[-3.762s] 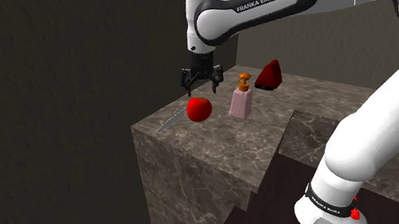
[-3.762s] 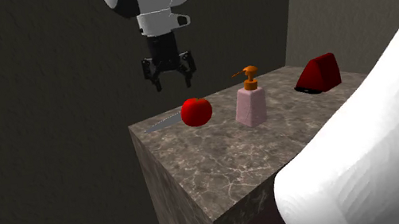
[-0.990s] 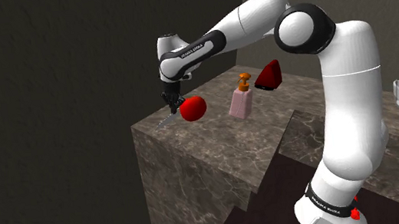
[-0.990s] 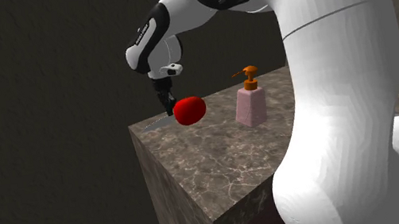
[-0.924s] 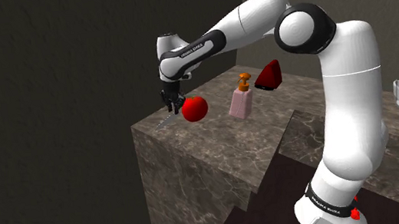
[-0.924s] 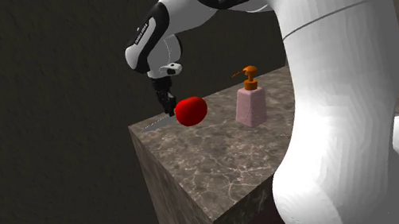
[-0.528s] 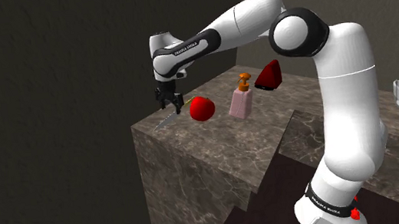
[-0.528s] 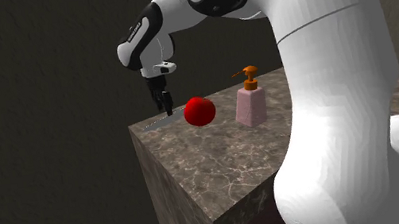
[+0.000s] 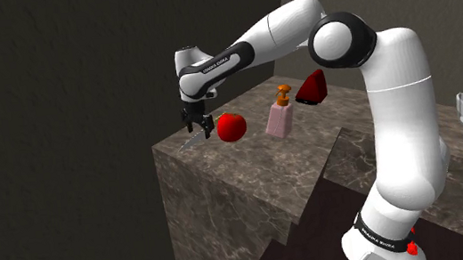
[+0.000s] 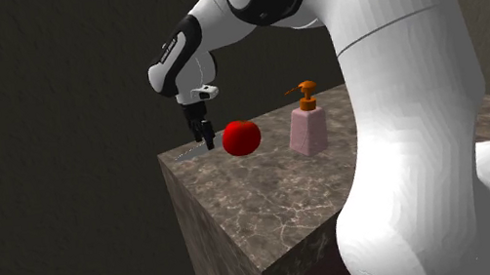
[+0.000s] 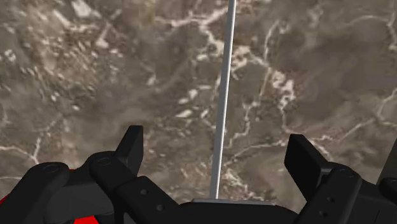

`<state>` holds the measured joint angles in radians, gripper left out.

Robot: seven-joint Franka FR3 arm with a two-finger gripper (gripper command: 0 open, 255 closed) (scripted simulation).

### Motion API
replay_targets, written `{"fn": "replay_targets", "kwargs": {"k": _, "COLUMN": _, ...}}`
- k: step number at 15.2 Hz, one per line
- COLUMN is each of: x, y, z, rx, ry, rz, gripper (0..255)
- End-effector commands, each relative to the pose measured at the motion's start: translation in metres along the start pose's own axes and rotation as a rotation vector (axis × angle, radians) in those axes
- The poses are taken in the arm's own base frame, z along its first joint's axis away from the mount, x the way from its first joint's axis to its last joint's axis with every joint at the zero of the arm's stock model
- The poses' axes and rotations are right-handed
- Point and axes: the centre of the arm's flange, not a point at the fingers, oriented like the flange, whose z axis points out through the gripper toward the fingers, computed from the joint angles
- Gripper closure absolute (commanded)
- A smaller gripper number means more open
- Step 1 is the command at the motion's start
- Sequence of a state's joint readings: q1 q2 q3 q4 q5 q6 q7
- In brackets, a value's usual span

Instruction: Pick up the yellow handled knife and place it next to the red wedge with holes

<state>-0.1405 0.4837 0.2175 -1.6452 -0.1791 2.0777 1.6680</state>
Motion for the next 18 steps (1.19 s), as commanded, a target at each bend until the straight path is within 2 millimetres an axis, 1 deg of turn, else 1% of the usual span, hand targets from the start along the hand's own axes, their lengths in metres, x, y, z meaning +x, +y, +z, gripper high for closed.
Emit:
{"fn": "replay_targets", "kwargs": {"k": 1, "x": 0.000, "y": 0.000, "z": 0.001, "rx": 0.000, "ry": 0.000, "rz": 0.000, "gripper": 0}}
{"fn": "replay_targets", "kwargs": {"k": 4, "x": 0.000, "y": 0.000, "z": 0.001, "rx": 0.000, "ry": 0.000, "rz": 0.000, "gripper": 0}}
{"fn": "replay_targets", "kwargs": {"k": 5, "x": 0.000, "y": 0.000, "z": 0.001, "rx": 0.000, "ry": 0.000, "rz": 0.000, "gripper": 255}}
{"fn": "replay_targets", "kwargs": {"k": 14, "x": 0.000, "y": 0.000, "z": 0.001, "rx": 0.000, "ry": 0.000, "rz": 0.000, "gripper": 255}}
{"fn": "replay_targets", "kwargs": {"k": 18, "x": 0.001, "y": 0.001, "z": -0.021, "rx": 0.000, "ry": 0.000, "rz": 0.000, "gripper": 255}}
